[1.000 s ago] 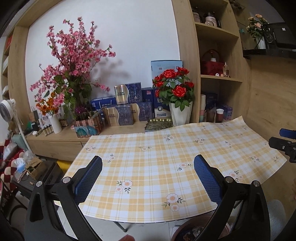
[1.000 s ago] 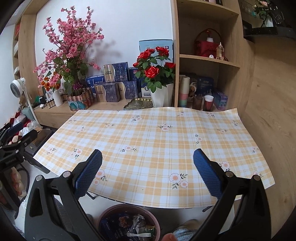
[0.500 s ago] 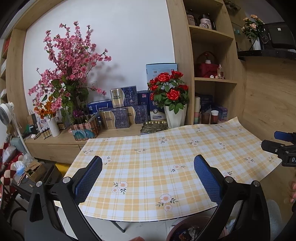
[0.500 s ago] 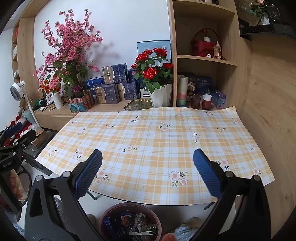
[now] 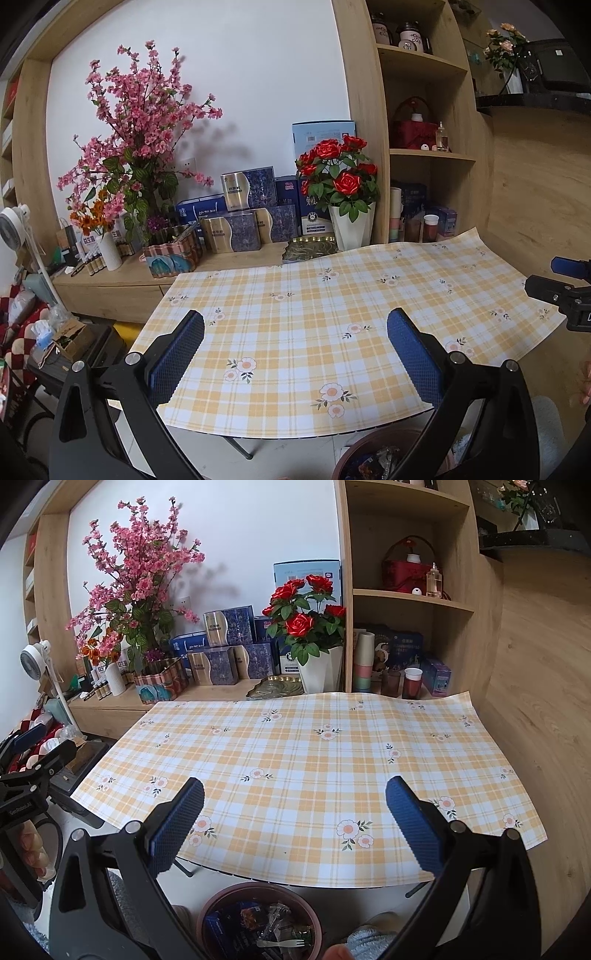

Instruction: Collect trash

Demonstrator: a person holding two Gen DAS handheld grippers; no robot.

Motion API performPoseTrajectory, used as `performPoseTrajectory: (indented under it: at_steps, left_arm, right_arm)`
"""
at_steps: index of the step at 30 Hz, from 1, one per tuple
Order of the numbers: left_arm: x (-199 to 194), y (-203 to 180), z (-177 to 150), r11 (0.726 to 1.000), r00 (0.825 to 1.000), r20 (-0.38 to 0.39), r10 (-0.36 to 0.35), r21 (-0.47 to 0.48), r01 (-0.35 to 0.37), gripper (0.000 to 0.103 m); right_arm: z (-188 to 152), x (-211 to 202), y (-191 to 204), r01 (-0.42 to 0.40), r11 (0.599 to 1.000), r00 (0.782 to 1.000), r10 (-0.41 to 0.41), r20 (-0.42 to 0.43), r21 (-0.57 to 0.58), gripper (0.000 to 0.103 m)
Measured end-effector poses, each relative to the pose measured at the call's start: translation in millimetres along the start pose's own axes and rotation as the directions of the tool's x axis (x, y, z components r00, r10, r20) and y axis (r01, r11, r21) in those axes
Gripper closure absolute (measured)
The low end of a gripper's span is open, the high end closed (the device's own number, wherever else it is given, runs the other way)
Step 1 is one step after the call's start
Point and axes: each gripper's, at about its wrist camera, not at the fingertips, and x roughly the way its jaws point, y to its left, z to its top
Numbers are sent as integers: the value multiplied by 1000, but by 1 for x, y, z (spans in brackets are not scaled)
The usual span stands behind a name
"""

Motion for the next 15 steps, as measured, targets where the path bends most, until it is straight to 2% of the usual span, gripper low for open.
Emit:
performPoseTrajectory:
  at_steps: [15]
  left_arm:
    - [0, 6, -1, 1000, 1000, -14, -4, -15, 4, 6]
  right_arm:
    - [2, -1, 1, -3, 1000, 1000, 3, 1, -1, 6]
